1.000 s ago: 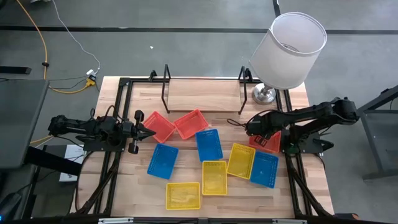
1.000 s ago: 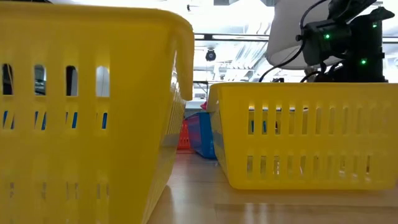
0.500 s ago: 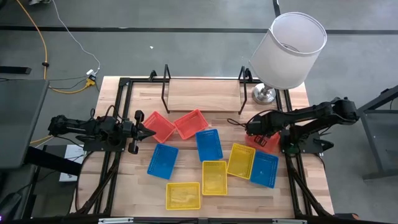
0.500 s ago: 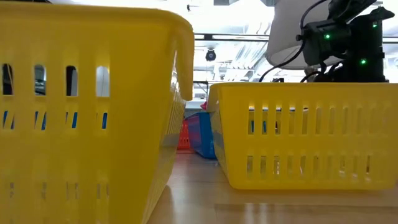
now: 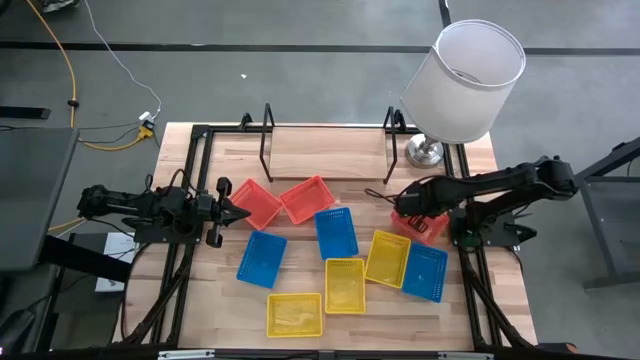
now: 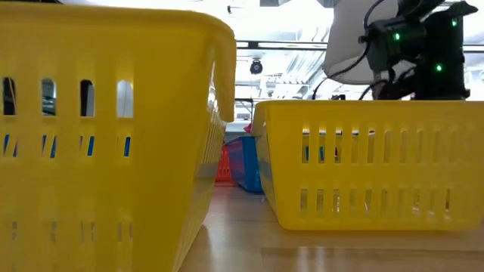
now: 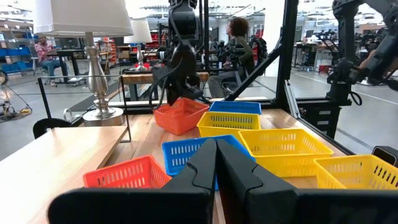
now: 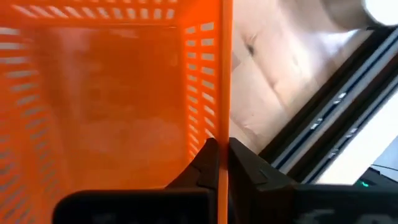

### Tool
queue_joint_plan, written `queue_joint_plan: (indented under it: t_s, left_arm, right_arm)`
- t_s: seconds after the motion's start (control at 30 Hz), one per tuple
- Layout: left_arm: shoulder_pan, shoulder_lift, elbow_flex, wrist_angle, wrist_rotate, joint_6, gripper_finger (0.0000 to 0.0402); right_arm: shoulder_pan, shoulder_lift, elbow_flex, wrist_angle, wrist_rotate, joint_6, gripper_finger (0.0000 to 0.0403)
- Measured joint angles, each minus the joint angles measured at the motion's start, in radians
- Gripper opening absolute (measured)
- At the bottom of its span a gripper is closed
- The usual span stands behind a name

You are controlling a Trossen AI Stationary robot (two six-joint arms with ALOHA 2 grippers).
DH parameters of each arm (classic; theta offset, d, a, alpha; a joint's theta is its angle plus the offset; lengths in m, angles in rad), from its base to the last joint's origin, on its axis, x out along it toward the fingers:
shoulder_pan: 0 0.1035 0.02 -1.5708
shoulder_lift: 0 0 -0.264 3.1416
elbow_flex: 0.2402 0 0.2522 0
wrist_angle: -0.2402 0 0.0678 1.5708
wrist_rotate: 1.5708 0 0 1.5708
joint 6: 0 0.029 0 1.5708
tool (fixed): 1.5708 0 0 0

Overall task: Stack baskets on shelf by color
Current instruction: Put the right orange bin on the shelf

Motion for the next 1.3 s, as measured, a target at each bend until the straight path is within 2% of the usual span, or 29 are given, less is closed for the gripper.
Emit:
queue_joint_plan:
  t_s: [0.17, 0.33, 0.47, 0.6, 0.77, 0.9, 0.97, 1.1, 1.3]
  left_arm:
    - [0.000, 0.000, 0.000, 0.000, 0.000, 0.000, 0.0003]
    - [0.000, 0.000, 0.000, 0.000, 0.000, 0.000, 0.0003]
    - [0.000, 0.000, 0.000, 0.000, 0.000, 0.000, 0.0003]
    - [0.000, 0.000, 0.000, 0.000, 0.000, 0.000, 0.0003]
    - [0.000, 0.000, 0.000, 0.000, 0.000, 0.000, 0.0003]
    - [0.000, 0.001, 0.000, 0.000, 0.000, -0.001, 0.0003]
    - [0.000, 0.005, 0.000, 0.003, 0.001, -0.003, 0.0003]
    - [0.000, 0.009, 0.000, 0.002, -0.001, -0.003, 0.0003]
    - [0.000, 0.009, 0.000, 0.001, -0.001, -0.003, 0.0003]
  right_arm:
    - [0.046, -0.035, 0.125, -0.015, -0.011, 0.001, 0.0001]
    - [0.118, -0.037, 0.265, 0.010, -0.116, 0.001, 0.0000]
    - [0.169, -0.028, 0.314, 0.165, -0.122, -0.016, 0.0000]
    - [0.178, -0.019, 0.311, 0.402, -0.031, -0.059, 0.0000]
    - [0.109, 0.004, 0.310, 0.570, 0.133, -0.075, 0.0000]
    - [0.017, 0.032, 0.310, 0.591, 0.285, 0.049, 0.0000]
    - [-0.030, 0.054, 0.310, 0.593, 0.294, 0.101, 0.0000]
    - [-0.111, 0.119, 0.309, 0.612, 0.238, 0.098, 0.0000]
    - [-0.214, 0.216, 0.309, 0.620, 0.244, 0.124, 0.0000]
